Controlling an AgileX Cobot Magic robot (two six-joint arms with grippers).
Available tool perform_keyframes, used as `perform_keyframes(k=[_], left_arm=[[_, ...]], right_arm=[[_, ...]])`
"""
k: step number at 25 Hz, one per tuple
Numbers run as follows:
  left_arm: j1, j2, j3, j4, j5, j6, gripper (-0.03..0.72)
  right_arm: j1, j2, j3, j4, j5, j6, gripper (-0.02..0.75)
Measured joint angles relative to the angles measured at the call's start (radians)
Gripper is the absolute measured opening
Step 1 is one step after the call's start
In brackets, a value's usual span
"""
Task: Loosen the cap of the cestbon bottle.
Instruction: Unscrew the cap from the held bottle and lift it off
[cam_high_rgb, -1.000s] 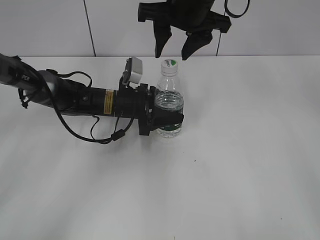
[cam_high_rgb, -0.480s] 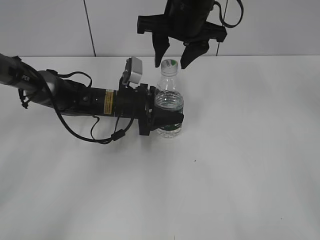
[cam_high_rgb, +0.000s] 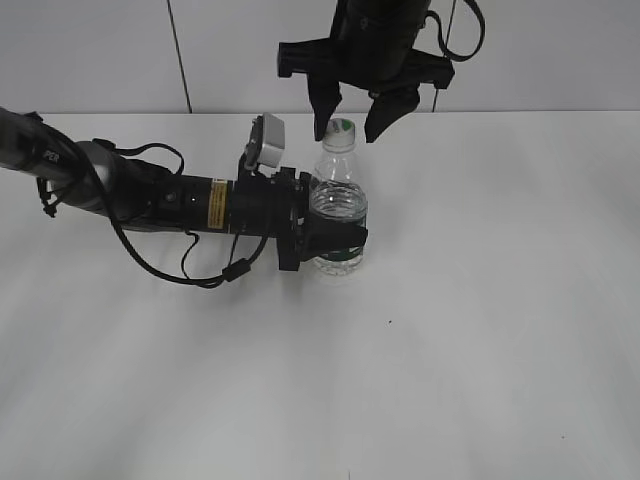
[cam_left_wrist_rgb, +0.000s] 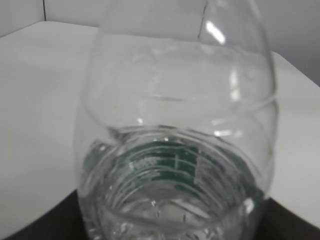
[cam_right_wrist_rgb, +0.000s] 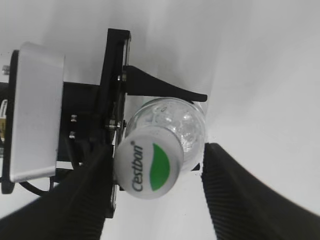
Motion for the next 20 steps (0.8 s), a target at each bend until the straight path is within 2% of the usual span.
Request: perform_keyframes(k=[2,6,15,20], left_arm=[[0.000,0.000,0.000,-0.002,0.000,0.000,0.407],[-0.001,0.000,0.000,-0.004,0.003,0.001,0.407],[-0.001,0.000,0.000,-0.004,0.003,0.000,0.407],[-0.001,0.000,0.000,-0.005,0.003,0.000,0.406]], right_arm=[[0.000,0.000,0.000,-0.011,0.000,0.000,0.411],[0.000,0.000,0.000,-0.012,-0.001,-0.001,0.303],[0.000,0.000,0.000,-0.012,-0.002,-0.040,0.299],[0.000,0.000,0.000,-0.006,-0.004,-0.273,0.298]])
